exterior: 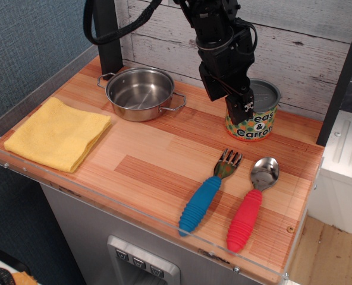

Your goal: Placing the tin far from the pan.

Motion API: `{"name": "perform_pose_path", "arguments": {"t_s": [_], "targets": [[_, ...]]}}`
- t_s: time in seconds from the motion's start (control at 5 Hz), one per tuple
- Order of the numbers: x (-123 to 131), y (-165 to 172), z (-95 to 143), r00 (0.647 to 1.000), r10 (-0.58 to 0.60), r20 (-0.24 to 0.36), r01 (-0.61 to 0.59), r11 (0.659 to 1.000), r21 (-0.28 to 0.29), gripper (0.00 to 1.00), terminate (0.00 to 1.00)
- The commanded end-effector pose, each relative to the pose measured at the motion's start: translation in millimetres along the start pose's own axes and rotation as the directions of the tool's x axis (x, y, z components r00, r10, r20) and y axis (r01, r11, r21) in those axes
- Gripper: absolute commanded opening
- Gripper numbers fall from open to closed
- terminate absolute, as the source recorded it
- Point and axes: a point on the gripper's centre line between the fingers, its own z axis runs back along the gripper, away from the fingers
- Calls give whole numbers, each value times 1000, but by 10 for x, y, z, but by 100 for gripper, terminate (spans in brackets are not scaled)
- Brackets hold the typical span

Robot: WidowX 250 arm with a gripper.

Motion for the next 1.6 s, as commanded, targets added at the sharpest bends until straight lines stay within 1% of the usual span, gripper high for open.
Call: {"name": "perform_pose_path", "arguments": {"t_s": [0.0, 0.2, 0.4, 0.6, 0.8, 1.2, 1.4], "targets": [[36, 48, 493, 997, 71, 41, -74, 994, 74, 100, 0], [-68, 85, 665, 987, 161, 19, -162, 981, 104, 100, 0], [-212, 177, 900, 954, 298, 35, -300, 945, 131, 100, 0], [-303, 348, 953, 908, 412, 78, -419, 898, 134, 100, 0], [-380, 489, 982, 878, 473, 75, -478, 856, 198, 100, 0], [-694, 792, 1044, 797, 592, 117, -600, 758, 255, 100, 0], [-870, 859, 1055, 775, 625, 92, -622, 729, 284, 100, 0]]}}
